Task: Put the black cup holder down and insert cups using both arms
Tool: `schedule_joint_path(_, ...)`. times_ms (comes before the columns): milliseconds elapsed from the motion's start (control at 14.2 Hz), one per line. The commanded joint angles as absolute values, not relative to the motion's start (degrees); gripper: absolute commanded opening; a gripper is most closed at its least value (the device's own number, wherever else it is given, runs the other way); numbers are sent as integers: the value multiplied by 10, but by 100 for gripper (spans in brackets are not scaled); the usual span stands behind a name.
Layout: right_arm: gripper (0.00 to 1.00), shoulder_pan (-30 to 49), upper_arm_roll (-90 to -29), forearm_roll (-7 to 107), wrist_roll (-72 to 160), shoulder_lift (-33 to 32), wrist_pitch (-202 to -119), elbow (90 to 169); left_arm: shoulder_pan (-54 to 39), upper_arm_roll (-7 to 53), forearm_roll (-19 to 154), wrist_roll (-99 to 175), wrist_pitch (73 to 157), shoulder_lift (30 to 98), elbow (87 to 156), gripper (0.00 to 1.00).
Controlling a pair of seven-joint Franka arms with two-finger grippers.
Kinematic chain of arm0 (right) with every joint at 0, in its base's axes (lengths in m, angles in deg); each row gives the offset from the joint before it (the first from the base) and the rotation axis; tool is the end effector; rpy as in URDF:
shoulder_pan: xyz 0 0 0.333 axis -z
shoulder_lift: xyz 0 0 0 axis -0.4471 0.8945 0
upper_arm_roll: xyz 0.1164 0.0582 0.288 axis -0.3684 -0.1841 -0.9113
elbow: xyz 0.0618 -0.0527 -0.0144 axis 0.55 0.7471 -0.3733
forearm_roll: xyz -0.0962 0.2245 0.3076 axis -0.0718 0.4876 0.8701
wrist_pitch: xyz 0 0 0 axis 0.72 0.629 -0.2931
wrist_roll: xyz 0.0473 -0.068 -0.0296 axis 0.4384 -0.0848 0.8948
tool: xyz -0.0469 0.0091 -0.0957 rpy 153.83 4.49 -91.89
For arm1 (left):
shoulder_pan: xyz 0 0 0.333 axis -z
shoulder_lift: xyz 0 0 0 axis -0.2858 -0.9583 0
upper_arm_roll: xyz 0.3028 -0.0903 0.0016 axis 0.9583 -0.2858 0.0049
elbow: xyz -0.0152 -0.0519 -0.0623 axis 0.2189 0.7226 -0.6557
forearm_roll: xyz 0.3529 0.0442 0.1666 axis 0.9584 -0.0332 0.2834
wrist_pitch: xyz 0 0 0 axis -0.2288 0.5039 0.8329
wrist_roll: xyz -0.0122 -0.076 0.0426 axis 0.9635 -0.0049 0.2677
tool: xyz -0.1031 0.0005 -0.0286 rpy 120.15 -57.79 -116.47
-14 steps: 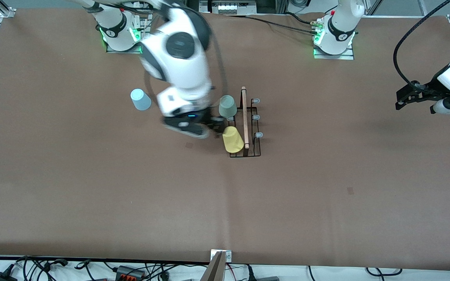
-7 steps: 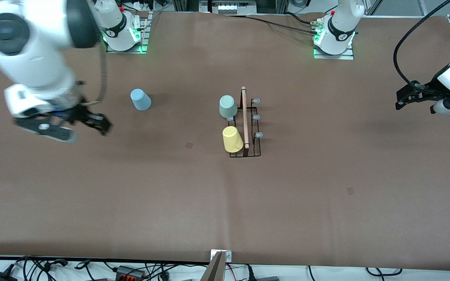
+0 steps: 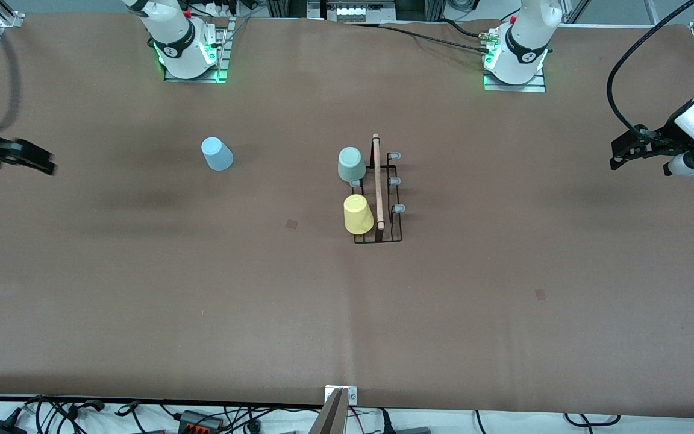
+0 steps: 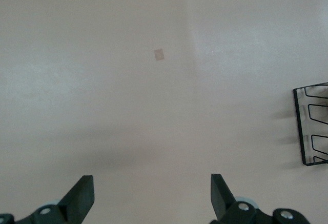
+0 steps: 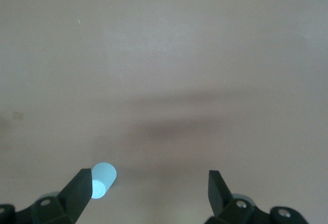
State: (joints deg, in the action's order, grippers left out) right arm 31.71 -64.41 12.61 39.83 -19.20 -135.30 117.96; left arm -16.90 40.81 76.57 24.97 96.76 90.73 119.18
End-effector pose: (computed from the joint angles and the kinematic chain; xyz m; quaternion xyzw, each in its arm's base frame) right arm 0.5786 -0.0584 0.5999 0.9990 -0.0418 -0.0156 0.0008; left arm 0.5597 0.0012 0.5853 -0.9984 0.0535 -0.0186 0.0010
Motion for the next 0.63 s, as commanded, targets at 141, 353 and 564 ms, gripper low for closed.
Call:
schedule_joint_path(141,100,313,-645,148,419,-205,-1306,1168,-166,411,774,238,955,901,1176,100)
schedule_joint_path(353,100,309,-648,142,421,-193,-1304,1171,-166,411,774,237,955,901,1176,100)
schedule_joint_path(564,100,295,-649,127,423,-197,-1307,1175,-167,411,774,238,955,901,1176,100)
